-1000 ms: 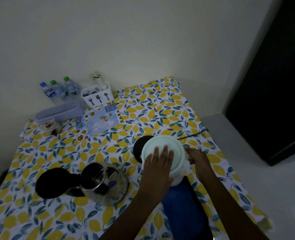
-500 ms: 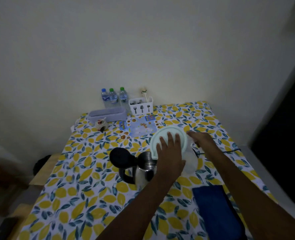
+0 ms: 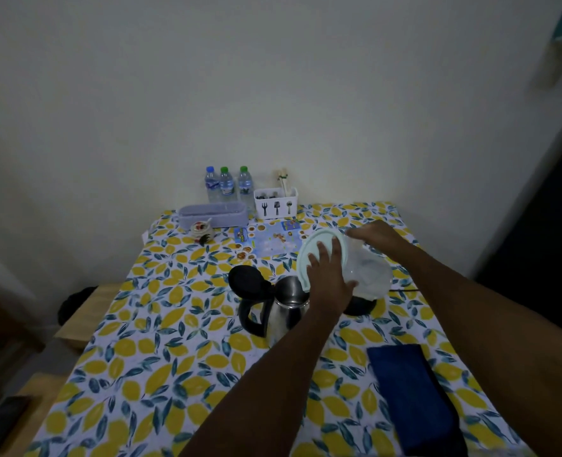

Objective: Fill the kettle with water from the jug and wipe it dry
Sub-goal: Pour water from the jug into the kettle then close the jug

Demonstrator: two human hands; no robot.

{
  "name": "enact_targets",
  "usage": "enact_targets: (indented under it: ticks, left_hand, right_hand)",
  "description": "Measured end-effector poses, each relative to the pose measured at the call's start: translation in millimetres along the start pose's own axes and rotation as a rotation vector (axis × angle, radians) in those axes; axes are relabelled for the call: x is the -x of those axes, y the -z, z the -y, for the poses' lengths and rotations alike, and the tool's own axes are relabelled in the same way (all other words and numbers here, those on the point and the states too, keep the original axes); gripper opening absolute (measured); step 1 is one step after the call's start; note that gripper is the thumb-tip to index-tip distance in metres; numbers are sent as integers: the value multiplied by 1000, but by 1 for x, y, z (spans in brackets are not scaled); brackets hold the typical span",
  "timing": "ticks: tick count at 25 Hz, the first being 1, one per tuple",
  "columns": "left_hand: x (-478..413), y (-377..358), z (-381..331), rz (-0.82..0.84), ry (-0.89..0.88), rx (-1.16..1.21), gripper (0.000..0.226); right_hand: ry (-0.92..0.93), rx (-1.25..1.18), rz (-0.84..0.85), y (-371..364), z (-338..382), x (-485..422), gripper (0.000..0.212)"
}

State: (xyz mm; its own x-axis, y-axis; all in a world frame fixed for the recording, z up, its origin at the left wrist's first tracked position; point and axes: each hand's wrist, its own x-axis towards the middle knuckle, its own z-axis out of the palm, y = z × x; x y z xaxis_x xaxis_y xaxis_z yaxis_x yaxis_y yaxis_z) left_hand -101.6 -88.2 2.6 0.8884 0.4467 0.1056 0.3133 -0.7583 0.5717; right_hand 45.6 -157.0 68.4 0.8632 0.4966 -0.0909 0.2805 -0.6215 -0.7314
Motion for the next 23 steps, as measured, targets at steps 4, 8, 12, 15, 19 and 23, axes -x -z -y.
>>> enact_targets:
  ticks: [4, 8, 12, 15, 19, 23]
  left_hand:
    - [3, -1, 7, -18, 20, 62, 104]
    - [5, 1, 7, -48, 35, 100, 105]
    - [3, 4, 6, -57, 30, 109, 105]
    - [1, 8, 6, -60, 33, 116, 105]
    - [4, 7, 2, -70, 52, 140, 105]
    - [5, 6, 0, -86, 55, 137, 104]
  right_hand:
    - [41, 157, 44, -6, 8, 0, 53]
    - [64, 227, 70, -6, 13, -3, 49]
    - [86, 252, 58, -5, 16, -5, 52]
    - [94, 247, 36, -5, 19, -8, 49]
    - [93, 262, 65, -3, 22, -10, 51]
    - [91, 300, 85, -1, 22, -11, 54]
